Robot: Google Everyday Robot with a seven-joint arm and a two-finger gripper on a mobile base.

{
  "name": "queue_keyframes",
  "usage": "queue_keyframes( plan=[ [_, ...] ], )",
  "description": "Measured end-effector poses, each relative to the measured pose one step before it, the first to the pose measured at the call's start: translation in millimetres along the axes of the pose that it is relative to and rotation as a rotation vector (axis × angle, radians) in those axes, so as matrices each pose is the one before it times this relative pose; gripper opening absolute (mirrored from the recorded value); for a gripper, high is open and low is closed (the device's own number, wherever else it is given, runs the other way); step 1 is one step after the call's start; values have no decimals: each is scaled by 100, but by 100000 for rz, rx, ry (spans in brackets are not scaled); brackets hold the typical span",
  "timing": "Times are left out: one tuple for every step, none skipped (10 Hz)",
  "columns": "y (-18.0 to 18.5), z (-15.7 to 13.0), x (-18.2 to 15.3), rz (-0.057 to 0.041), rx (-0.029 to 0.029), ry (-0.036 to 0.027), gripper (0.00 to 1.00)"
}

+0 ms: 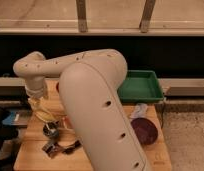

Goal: Place banana in table surface

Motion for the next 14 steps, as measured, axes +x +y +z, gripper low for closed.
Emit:
queue_keyframes(
  plan=[
    [91, 1380, 109, 511, -578, -9, 60],
    [-63, 1453, 686, 1165, -593, 347, 60],
    [-318, 1098, 720, 1442, -178, 176, 60],
    [-587, 1293, 822, 2431, -886, 304, 60],
    [-377, 1053, 343, 1758, -1169, 501, 60],
    [-105, 1008, 70, 1405, -1676, 536, 60],
    [121, 469, -100, 188, -968, 300, 60],
    [170, 669, -123, -19, -1372, 383, 60],
    [105, 698, -54, -28, -1341, 581, 60],
    [43, 891, -21, 1, -1497, 1069, 60],
    [78, 686, 22, -257, -325, 2185, 58],
    [317, 542, -40, -729, -366, 1898, 53],
    [297, 458, -93, -676, -57, 1519, 42],
    [-77, 159, 55, -101, 341, 895, 34]
  ],
)
